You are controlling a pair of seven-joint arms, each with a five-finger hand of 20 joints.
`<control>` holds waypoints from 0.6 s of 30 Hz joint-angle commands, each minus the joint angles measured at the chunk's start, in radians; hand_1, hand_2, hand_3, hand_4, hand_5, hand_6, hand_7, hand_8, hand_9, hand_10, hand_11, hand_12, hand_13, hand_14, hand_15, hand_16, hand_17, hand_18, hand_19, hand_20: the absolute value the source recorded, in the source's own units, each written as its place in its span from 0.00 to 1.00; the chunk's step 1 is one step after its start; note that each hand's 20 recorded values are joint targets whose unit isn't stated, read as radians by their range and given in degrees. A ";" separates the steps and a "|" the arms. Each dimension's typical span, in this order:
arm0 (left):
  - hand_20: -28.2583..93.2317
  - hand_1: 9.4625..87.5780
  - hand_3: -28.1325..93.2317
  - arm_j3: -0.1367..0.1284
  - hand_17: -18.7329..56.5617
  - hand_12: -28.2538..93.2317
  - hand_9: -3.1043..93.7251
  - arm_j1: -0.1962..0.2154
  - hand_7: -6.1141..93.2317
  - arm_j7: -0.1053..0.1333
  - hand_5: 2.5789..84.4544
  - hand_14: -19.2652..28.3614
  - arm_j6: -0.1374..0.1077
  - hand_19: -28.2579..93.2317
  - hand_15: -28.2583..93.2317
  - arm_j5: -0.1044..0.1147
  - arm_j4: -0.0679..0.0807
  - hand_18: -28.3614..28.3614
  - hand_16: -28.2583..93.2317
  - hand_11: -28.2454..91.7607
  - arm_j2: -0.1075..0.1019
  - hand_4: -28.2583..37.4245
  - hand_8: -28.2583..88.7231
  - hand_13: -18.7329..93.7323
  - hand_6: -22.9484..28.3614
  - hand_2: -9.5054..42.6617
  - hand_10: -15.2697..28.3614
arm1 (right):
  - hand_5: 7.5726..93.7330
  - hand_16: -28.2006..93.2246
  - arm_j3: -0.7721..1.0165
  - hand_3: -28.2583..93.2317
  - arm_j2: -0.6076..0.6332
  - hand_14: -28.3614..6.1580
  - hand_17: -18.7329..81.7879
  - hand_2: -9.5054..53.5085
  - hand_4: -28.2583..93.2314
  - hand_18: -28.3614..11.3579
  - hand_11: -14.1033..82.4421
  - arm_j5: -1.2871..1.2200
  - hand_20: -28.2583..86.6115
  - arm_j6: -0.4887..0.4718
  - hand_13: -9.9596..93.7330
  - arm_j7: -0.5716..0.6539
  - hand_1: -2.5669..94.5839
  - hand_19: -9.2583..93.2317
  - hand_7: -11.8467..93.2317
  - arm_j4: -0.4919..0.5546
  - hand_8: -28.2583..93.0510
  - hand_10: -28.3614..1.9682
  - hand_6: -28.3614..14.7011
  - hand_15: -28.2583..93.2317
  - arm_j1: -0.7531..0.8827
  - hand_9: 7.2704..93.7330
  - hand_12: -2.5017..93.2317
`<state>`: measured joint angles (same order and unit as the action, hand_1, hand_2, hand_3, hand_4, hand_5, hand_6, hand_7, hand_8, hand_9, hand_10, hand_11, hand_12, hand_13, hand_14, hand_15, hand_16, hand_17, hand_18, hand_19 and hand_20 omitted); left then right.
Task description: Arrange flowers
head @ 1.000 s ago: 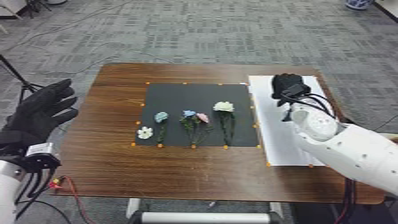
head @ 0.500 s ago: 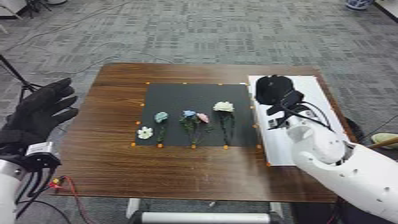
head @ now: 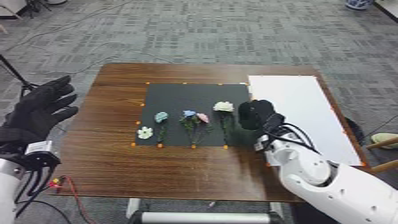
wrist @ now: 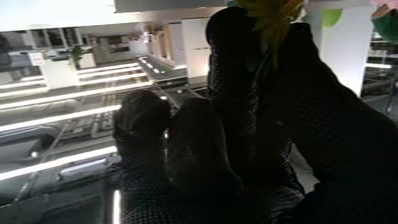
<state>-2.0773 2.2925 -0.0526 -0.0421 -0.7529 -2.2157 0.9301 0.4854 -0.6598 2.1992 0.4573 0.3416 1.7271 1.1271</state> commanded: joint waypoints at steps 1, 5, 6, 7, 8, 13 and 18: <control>0.34 0.19 0.80 0.003 0.10 0.39 0.20 0.003 0.29 -0.003 0.24 0.66 0.009 0.56 0.59 -0.001 -0.003 0.83 0.19 0.42 0.007 0.00 0.15 0.21 0.48 0.15 0.57 | 0.75 0.54 0.006 0.88 -0.026 0.72 0.60 0.00 0.00 0.24 0.32 0.037 0.70 0.015 0.85 -0.003 0.55 0.96 0.55 -0.018 0.23 0.87 0.74 0.94 -0.004 0.92 0.54; 0.34 0.19 0.80 -0.002 0.10 0.39 0.20 0.007 0.29 0.000 0.24 0.66 0.009 0.56 0.59 -0.001 -0.004 0.83 0.19 0.42 0.009 0.00 0.15 0.21 0.48 0.15 0.57 | 0.70 0.55 0.014 0.83 -0.028 0.71 0.58 0.00 0.00 0.24 0.31 0.055 0.71 0.019 0.84 0.002 0.50 0.95 0.54 -0.027 0.23 0.84 0.73 0.95 0.003 0.88 0.53; 0.34 0.19 0.80 -0.002 0.10 0.39 0.20 0.007 0.29 0.001 0.24 0.67 0.011 0.56 0.59 -0.001 -0.004 0.83 0.19 0.42 0.009 0.00 0.15 0.21 0.48 0.15 0.57 | 0.69 0.55 0.017 0.82 -0.026 0.71 0.58 0.00 0.00 0.23 0.31 0.040 0.71 0.012 0.83 -0.001 0.49 0.95 0.54 -0.023 0.23 0.84 0.72 0.95 0.004 0.87 0.53; 0.34 0.19 0.80 -0.003 0.10 0.39 0.20 0.008 0.29 -0.001 0.24 0.67 0.011 0.56 0.60 -0.001 -0.005 0.83 0.19 0.42 0.011 0.00 0.15 0.21 0.48 0.15 0.57 | 0.69 0.55 0.024 0.81 -0.026 0.71 0.58 0.00 0.00 0.23 0.33 0.048 0.71 0.003 0.83 -0.001 0.49 0.95 0.54 -0.022 0.23 0.83 0.72 0.95 0.010 0.86 0.52; 0.34 0.19 0.80 0.000 0.10 0.39 0.20 0.006 0.29 -0.001 0.24 0.67 0.008 0.56 0.60 -0.001 -0.004 0.83 0.19 0.42 0.008 0.00 0.15 0.21 0.48 0.15 0.57 | 0.68 0.55 0.023 0.80 -0.026 0.70 0.57 0.00 0.00 0.23 0.37 0.050 0.71 0.007 0.83 0.001 0.48 0.95 0.54 -0.025 0.22 0.82 0.72 0.95 0.009 0.84 0.48; 0.34 0.19 0.80 -0.002 0.10 0.39 0.20 0.009 0.29 0.001 0.24 0.66 0.008 0.56 0.59 0.000 -0.005 0.83 0.19 0.42 0.010 0.00 0.15 0.21 0.48 0.15 0.57 | 0.66 0.54 0.041 0.83 -0.026 0.69 0.56 0.00 0.00 0.23 0.45 0.042 0.72 -0.021 0.81 -0.005 0.43 0.94 0.50 -0.022 0.23 0.77 0.72 0.95 0.021 0.78 0.40; 0.34 0.19 0.80 -0.001 0.10 0.39 0.20 0.006 0.29 0.000 0.24 0.66 0.007 0.56 0.59 -0.001 -0.004 0.83 0.19 0.42 0.007 0.00 0.15 0.21 0.48 0.15 0.57 | 0.66 0.54 0.050 0.87 -0.028 0.68 0.56 0.00 0.00 0.22 0.49 0.039 0.72 -0.036 0.81 -0.007 0.38 0.94 0.45 -0.021 0.18 0.72 0.73 0.95 0.026 0.76 0.31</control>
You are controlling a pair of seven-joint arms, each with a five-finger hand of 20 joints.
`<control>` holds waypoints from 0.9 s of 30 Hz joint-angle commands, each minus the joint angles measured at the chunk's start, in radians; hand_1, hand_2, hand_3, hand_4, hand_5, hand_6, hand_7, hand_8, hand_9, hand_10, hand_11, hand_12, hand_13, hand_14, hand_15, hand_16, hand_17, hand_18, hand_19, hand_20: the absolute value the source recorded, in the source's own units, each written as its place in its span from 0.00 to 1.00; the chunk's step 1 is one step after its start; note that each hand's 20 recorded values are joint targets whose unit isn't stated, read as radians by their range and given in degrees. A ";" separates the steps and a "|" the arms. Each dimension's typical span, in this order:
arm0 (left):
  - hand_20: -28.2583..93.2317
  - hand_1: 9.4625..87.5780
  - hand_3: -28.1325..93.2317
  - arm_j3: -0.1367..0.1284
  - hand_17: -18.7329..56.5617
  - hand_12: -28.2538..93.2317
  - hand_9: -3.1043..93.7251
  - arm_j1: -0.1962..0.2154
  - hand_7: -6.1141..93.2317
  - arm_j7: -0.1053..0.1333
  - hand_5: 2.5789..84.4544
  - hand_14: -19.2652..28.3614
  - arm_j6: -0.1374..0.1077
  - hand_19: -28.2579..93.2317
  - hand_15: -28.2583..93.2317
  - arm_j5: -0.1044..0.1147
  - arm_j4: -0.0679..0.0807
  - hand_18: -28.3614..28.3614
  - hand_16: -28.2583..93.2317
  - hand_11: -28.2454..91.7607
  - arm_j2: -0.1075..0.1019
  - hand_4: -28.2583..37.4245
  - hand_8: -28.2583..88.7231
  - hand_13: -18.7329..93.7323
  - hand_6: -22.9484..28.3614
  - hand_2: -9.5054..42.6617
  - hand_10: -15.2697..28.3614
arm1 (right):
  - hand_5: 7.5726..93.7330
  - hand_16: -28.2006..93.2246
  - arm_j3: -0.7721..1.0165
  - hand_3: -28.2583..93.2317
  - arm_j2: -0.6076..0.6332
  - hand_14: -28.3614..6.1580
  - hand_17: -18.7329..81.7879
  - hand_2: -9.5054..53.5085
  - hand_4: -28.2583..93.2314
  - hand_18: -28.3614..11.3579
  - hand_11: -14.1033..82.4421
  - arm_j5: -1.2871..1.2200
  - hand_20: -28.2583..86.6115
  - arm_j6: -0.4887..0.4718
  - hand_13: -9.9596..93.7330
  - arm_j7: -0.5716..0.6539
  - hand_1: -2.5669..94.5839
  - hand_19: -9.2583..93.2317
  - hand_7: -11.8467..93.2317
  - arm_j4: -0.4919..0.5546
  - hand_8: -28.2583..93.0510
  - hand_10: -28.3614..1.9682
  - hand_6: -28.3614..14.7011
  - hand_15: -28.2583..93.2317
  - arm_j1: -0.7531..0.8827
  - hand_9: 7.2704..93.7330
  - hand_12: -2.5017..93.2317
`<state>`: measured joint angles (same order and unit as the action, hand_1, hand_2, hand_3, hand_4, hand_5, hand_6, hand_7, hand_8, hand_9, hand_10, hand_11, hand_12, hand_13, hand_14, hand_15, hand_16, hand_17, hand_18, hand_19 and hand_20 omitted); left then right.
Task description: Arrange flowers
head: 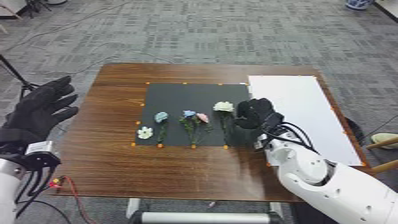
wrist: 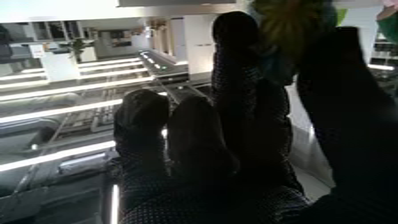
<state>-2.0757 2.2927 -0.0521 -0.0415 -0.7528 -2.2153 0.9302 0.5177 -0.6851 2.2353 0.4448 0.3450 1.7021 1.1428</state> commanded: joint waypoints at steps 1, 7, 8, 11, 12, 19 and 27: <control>0.34 0.19 0.80 -0.002 0.10 0.39 0.20 0.005 0.29 0.000 0.24 0.66 0.007 0.56 0.59 -0.001 -0.004 0.83 0.19 0.42 0.007 0.00 0.15 0.21 0.48 0.15 0.57 | 0.66 0.54 0.019 0.88 -0.002 0.68 0.56 0.00 0.00 0.22 0.50 0.004 0.72 -0.024 0.81 -0.009 0.37 0.94 0.45 0.004 0.12 0.72 0.74 0.95 0.011 0.76 0.30; 0.34 0.19 0.80 -0.001 0.10 0.39 0.20 0.002 0.29 -0.002 0.24 0.67 0.009 0.56 0.59 -0.002 -0.003 0.83 0.19 0.42 0.007 0.00 0.15 0.21 0.48 0.15 0.57 | 0.63 0.54 0.047 0.88 -0.007 0.67 0.55 0.00 0.00 0.22 0.48 -0.001 0.72 -0.078 0.81 -0.023 0.36 0.94 0.44 0.004 0.09 0.71 0.74 0.95 0.028 0.75 0.29; 0.34 0.19 0.80 0.000 0.10 0.39 0.20 0.002 0.29 -0.002 0.24 0.67 0.007 0.56 0.59 -0.002 -0.002 0.83 0.19 0.42 0.007 0.00 0.15 0.21 0.48 0.15 0.57 | 0.63 0.54 0.052 0.88 -0.007 0.67 0.55 0.00 0.00 0.22 0.47 0.000 0.72 -0.095 0.81 -0.020 0.36 0.94 0.44 0.006 0.09 0.70 0.74 0.95 0.031 0.75 0.28; 0.34 0.19 0.80 0.000 0.10 0.39 0.21 0.002 0.29 -0.001 0.24 0.67 0.006 0.56 0.59 -0.002 -0.002 0.83 0.19 0.42 0.007 0.00 0.15 0.21 0.48 0.15 0.58 | 0.62 0.54 0.059 0.88 -0.010 0.67 0.55 0.00 0.00 0.22 0.46 0.001 0.72 -0.096 0.80 -0.018 0.36 0.94 0.43 0.000 0.09 0.70 0.73 0.95 0.033 0.74 0.28; 0.34 0.19 0.80 0.000 0.10 0.39 0.21 0.002 0.29 -0.002 0.24 0.67 0.006 0.56 0.59 -0.002 -0.002 0.83 0.19 0.42 0.006 0.00 0.15 0.21 0.48 0.15 0.57 | 0.62 0.54 0.056 0.88 -0.009 0.66 0.55 0.00 0.00 0.22 0.46 0.004 0.72 -0.094 0.80 -0.010 0.35 0.94 0.43 0.000 0.09 0.70 0.72 0.95 0.030 0.74 0.28; 0.34 0.19 0.80 -0.013 0.10 0.39 0.21 0.015 0.29 0.004 0.24 0.67 0.007 0.56 0.59 -0.003 -0.009 0.83 0.19 0.42 0.011 0.00 0.15 0.21 0.48 0.15 0.57 | 0.58 0.54 0.196 0.89 0.046 0.65 0.53 0.00 0.00 0.21 0.46 -0.025 0.72 0.009 0.78 0.055 0.31 0.93 0.43 0.076 0.10 0.67 0.70 0.95 0.102 0.70 0.28; 0.34 0.19 0.80 -0.002 0.10 0.39 0.21 0.066 0.29 0.028 0.24 0.67 0.009 0.56 0.60 -0.016 -0.048 0.83 0.19 0.42 0.066 0.00 0.15 0.22 0.48 0.15 0.57 | 0.41 0.52 0.924 0.94 -0.038 0.59 0.48 0.00 0.00 0.22 0.46 -0.701 0.71 -0.213 0.69 -0.522 0.30 0.88 0.39 0.174 0.12 0.56 0.59 0.94 0.580 0.48 0.28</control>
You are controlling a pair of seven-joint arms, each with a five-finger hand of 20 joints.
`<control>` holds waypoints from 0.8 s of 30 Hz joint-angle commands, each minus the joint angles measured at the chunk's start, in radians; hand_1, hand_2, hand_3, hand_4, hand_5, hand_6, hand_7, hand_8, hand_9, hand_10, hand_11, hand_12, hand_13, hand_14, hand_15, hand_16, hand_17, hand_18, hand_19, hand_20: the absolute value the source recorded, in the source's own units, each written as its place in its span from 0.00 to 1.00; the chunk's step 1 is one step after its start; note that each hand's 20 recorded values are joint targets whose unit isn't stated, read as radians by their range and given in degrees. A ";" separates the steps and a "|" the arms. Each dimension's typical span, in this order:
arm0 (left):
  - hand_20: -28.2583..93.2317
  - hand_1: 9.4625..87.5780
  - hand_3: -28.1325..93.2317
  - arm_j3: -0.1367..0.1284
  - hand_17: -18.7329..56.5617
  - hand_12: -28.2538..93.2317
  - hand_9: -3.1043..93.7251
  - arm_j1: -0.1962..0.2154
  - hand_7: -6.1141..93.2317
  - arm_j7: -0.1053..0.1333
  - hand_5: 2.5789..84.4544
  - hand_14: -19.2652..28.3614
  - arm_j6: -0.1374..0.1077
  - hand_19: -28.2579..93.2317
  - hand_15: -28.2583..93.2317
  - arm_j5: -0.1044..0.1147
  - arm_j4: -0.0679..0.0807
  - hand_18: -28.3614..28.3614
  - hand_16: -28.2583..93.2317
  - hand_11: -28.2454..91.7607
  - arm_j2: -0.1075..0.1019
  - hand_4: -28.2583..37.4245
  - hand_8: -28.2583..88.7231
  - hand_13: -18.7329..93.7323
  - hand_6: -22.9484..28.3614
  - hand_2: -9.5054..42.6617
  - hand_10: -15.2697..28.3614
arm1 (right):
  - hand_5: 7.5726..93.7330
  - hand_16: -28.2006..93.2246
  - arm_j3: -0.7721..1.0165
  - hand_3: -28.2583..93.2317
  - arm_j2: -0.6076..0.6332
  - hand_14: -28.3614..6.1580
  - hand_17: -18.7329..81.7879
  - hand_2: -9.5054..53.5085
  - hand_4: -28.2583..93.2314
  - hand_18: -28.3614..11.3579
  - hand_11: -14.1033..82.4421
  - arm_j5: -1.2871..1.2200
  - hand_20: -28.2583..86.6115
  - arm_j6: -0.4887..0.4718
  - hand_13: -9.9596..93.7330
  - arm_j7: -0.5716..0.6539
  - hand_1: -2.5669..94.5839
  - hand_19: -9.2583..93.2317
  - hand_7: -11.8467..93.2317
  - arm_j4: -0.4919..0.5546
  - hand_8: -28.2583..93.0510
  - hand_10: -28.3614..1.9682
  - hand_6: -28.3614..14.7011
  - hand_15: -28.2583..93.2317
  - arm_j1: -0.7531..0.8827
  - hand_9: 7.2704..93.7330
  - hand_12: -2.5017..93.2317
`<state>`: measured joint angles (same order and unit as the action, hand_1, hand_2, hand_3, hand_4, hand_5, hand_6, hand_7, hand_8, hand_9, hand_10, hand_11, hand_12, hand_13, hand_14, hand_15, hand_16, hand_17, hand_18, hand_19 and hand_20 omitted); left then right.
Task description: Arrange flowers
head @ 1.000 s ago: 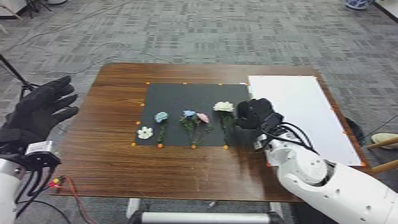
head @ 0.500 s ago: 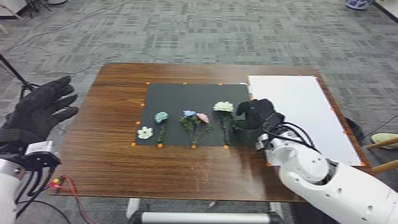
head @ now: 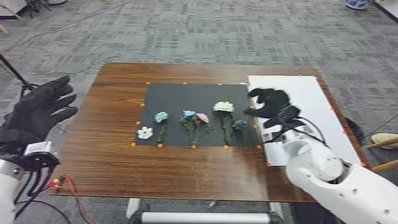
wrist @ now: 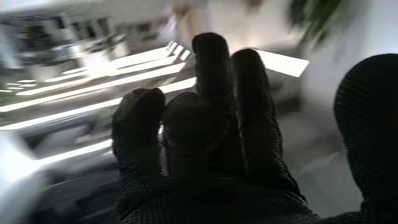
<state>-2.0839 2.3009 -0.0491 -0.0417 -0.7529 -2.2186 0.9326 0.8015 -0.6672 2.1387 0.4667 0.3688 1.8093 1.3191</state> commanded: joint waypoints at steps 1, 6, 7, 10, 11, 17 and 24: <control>0.34 0.19 0.80 0.013 0.10 0.39 0.21 0.064 0.29 0.033 0.24 0.67 0.010 0.56 0.60 -0.016 -0.052 0.83 0.19 0.42 0.074 0.00 0.15 0.22 0.48 0.15 0.57 | 0.40 0.51 0.697 0.94 -0.082 0.55 0.46 0.01 0.00 0.22 0.46 -0.721 0.71 -0.275 0.65 -0.595 0.29 0.85 0.38 0.074 0.12 0.55 0.59 0.92 0.456 0.47 0.28; 0.34 0.19 0.80 0.069 0.10 0.39 0.21 0.046 0.29 0.069 0.25 0.67 -0.014 0.56 0.60 -0.031 -0.058 0.84 0.19 0.43 0.089 0.00 0.15 0.22 0.49 0.15 0.58 | 0.38 0.40 0.761 0.98 -0.193 0.48 0.36 0.06 0.03 0.22 0.36 -1.117 0.63 -0.333 0.43 -0.739 0.27 0.68 0.30 0.083 0.13 0.57 0.62 0.70 0.602 0.41 0.27; 0.34 0.19 0.80 0.087 0.10 0.39 0.21 0.032 0.29 0.076 0.25 0.67 -0.025 0.56 0.60 -0.040 -0.053 0.84 0.19 0.43 0.086 0.00 0.15 0.23 0.49 0.14 0.58 | 0.38 0.39 0.771 0.99 -0.214 0.48 0.35 0.06 0.04 0.22 0.33 -1.192 0.61 -0.377 0.41 -0.753 0.27 0.66 0.29 0.087 0.14 0.57 0.62 0.66 0.624 0.41 0.27; 0.33 0.20 0.80 0.108 0.11 0.39 0.21 -0.001 0.29 0.072 0.25 0.67 -0.010 0.56 0.60 -0.050 -0.044 0.84 0.19 0.43 0.084 0.00 0.15 0.23 0.49 0.14 0.57 | 0.32 0.41 0.775 0.99 -0.277 0.52 0.29 0.08 0.05 0.22 0.24 -1.348 0.49 -0.460 0.33 -0.799 0.24 0.51 0.23 0.097 0.16 0.58 0.62 0.46 0.653 0.33 0.25; 0.33 0.20 0.80 0.112 0.11 0.39 0.21 -0.008 0.29 0.071 0.25 0.67 -0.005 0.56 0.60 -0.056 -0.042 0.84 0.18 0.43 0.082 0.00 0.15 0.23 0.48 0.13 0.57 | 0.31 0.41 0.778 0.98 -0.298 0.52 0.28 0.08 0.05 0.23 0.21 -1.369 0.47 -0.477 0.32 -0.812 0.23 0.47 0.22 0.100 0.16 0.58 0.62 0.43 0.656 0.32 0.25; 0.32 0.19 0.80 0.181 0.11 0.39 0.20 -0.106 0.30 0.075 0.23 0.66 0.037 0.55 0.58 -0.097 -0.001 0.84 0.18 0.42 0.063 0.00 0.15 0.22 0.48 0.10 0.56 | 0.29 0.43 0.842 0.93 -0.381 0.55 0.20 0.06 0.03 0.23 0.16 -1.318 0.40 -0.479 0.28 -0.820 0.17 0.40 0.19 0.153 0.17 0.60 0.61 0.30 0.721 0.28 0.24; 0.32 0.19 0.80 0.230 0.10 0.39 0.18 -0.085 0.29 0.093 0.22 0.64 -0.005 0.54 0.55 -0.116 -0.002 0.83 0.18 0.40 0.063 0.00 0.15 0.20 0.48 0.09 0.55 | 0.27 0.44 0.722 0.94 -0.371 0.56 0.16 0.05 0.02 0.21 0.16 -1.351 0.38 -0.463 0.27 -0.780 0.17 0.39 0.19 0.176 0.17 0.61 0.60 0.27 0.739 0.25 0.23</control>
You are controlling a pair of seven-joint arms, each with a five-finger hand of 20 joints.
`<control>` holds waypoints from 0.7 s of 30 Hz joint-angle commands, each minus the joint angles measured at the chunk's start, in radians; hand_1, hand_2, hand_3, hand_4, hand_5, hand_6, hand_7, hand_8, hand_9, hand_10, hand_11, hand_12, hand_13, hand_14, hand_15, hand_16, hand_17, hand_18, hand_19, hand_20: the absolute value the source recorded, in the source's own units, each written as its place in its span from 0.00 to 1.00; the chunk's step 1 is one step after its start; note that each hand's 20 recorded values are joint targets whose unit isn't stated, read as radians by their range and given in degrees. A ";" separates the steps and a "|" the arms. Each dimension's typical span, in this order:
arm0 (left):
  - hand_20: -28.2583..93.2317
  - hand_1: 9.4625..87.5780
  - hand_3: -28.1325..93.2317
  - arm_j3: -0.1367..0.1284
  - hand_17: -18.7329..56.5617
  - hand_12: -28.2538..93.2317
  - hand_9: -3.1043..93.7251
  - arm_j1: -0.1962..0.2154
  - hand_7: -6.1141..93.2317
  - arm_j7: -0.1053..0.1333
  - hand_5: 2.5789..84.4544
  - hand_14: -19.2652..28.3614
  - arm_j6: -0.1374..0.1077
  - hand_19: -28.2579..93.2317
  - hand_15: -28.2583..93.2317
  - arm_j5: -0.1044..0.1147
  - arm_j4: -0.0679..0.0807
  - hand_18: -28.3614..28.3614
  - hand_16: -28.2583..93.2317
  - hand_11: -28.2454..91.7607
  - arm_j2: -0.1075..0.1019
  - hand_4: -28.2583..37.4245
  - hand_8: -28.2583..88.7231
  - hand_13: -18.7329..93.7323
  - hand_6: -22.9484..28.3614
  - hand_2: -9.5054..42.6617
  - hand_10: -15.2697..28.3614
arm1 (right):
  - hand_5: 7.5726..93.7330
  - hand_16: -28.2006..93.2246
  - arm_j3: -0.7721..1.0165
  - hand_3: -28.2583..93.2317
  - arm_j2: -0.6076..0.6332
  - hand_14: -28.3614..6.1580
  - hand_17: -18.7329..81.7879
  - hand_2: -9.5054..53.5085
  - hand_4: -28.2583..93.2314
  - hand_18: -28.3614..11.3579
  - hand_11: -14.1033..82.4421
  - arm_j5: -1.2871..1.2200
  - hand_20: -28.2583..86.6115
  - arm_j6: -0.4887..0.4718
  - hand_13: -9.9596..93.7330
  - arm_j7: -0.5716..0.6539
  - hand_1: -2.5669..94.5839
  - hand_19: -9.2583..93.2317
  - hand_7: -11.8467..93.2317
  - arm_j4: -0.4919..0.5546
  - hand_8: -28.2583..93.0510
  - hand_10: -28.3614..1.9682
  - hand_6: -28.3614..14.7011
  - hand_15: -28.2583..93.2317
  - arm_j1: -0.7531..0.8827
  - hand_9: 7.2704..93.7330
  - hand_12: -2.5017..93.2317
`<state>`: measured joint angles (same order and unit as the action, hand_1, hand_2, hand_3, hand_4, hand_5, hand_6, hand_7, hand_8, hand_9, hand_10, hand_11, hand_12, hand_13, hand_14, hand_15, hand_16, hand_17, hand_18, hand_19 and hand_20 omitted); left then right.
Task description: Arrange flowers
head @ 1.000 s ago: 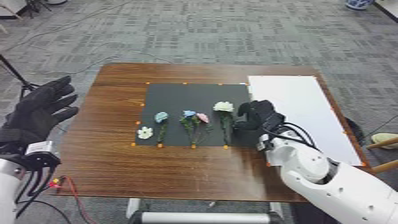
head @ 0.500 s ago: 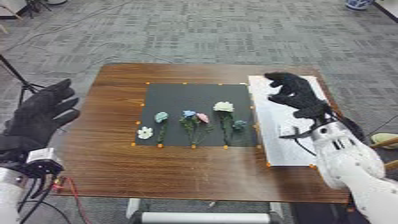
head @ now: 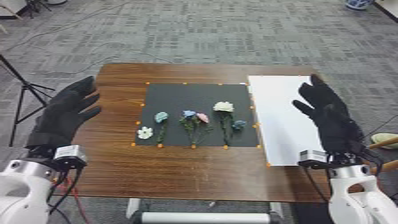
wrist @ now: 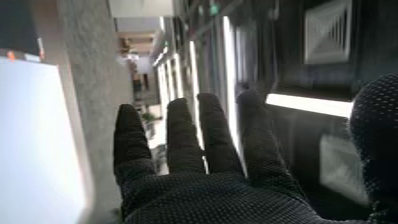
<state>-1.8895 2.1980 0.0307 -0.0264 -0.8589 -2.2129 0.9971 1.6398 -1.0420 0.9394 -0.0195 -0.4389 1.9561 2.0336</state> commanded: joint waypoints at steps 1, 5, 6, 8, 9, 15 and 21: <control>0.32 0.19 0.80 0.038 0.10 0.39 0.18 0.026 0.30 0.020 0.22 0.64 -0.033 0.54 0.54 -0.009 -0.011 0.82 0.18 0.40 0.001 0.00 0.15 0.20 0.47 0.09 0.54 | 0.25 0.46 -0.102 0.94 -0.015 0.56 0.14 0.05 0.02 0.21 0.15 -0.137 0.36 -0.008 0.25 0.065 0.16 0.40 0.19 0.032 0.17 0.60 0.60 0.26 0.035 0.24 0.24; 0.32 0.19 0.80 0.085 0.09 0.40 0.17 -0.030 0.30 0.083 0.21 0.63 -0.084 0.53 0.53 -0.025 0.008 0.81 0.19 0.39 -0.032 0.00 0.15 0.20 0.47 0.09 0.53 | 0.22 0.50 -0.117 0.93 -0.010 0.53 0.09 0.08 0.02 0.18 0.14 -0.154 0.35 0.074 0.22 0.033 0.16 0.43 0.18 0.043 0.18 0.56 0.56 0.24 0.026 0.19 0.26; 0.32 0.19 0.80 0.092 0.09 0.40 0.17 -0.038 0.30 0.091 0.21 0.63 -0.094 0.53 0.53 -0.025 0.009 0.81 0.19 0.39 -0.041 0.00 0.15 0.20 0.47 0.09 0.52 | 0.22 0.50 -0.111 0.93 -0.014 0.53 0.09 0.08 0.02 0.18 0.13 -0.136 0.34 0.069 0.22 0.050 0.16 0.43 0.18 0.041 0.18 0.56 0.56 0.24 0.022 0.19 0.26; 0.32 0.20 0.80 0.084 0.09 0.40 0.17 -0.016 0.30 0.092 0.20 0.62 -0.103 0.53 0.53 -0.035 -0.001 0.81 0.19 0.38 -0.036 0.00 0.15 0.19 0.46 0.09 0.51 | 0.20 0.50 -0.114 0.92 -0.021 0.51 0.08 0.09 0.02 0.17 0.13 -0.124 0.34 0.045 0.21 0.076 0.15 0.44 0.17 0.028 0.18 0.56 0.56 0.23 0.006 0.18 0.26; 0.32 0.20 0.80 0.086 0.09 0.40 0.16 0.002 0.30 0.097 0.18 0.64 -0.121 0.52 0.52 -0.030 -0.006 0.81 0.19 0.38 -0.026 0.00 0.15 0.19 0.45 0.09 0.50 | 0.19 0.50 -0.115 0.92 -0.026 0.49 0.07 0.10 0.02 0.17 0.12 -0.138 0.34 0.029 0.20 0.083 0.15 0.44 0.17 0.026 0.18 0.57 0.57 0.23 -0.002 0.17 0.26; 0.30 0.20 0.79 0.054 0.07 0.38 0.15 0.017 0.26 0.076 0.11 0.70 -0.071 0.51 0.47 -0.026 -0.011 0.84 0.15 0.31 -0.018 0.00 0.15 0.19 0.41 0.06 0.48 | 0.15 0.49 -0.081 0.90 -0.023 0.42 0.03 0.14 0.02 0.12 0.09 -0.115 0.28 0.032 0.18 0.082 0.13 0.45 0.15 0.050 0.18 0.61 0.61 0.16 0.025 0.12 0.23; 0.30 0.19 0.79 -0.023 0.06 0.40 0.14 0.175 0.27 0.078 0.12 0.66 -0.112 0.51 0.48 -0.029 -0.089 0.82 0.17 0.32 0.037 0.00 0.16 0.18 0.43 0.06 0.49 | 0.16 0.49 -0.143 0.91 -0.077 0.42 0.04 0.12 0.03 0.11 0.10 -0.122 0.27 0.058 0.20 0.105 0.13 0.46 0.15 0.049 0.19 0.59 0.59 0.15 -0.015 0.14 0.23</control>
<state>-1.8552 2.2111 0.1064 -0.1061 -0.8842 -2.2291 0.9748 1.5535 -1.0679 0.8279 0.0058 -0.3483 1.9907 2.0426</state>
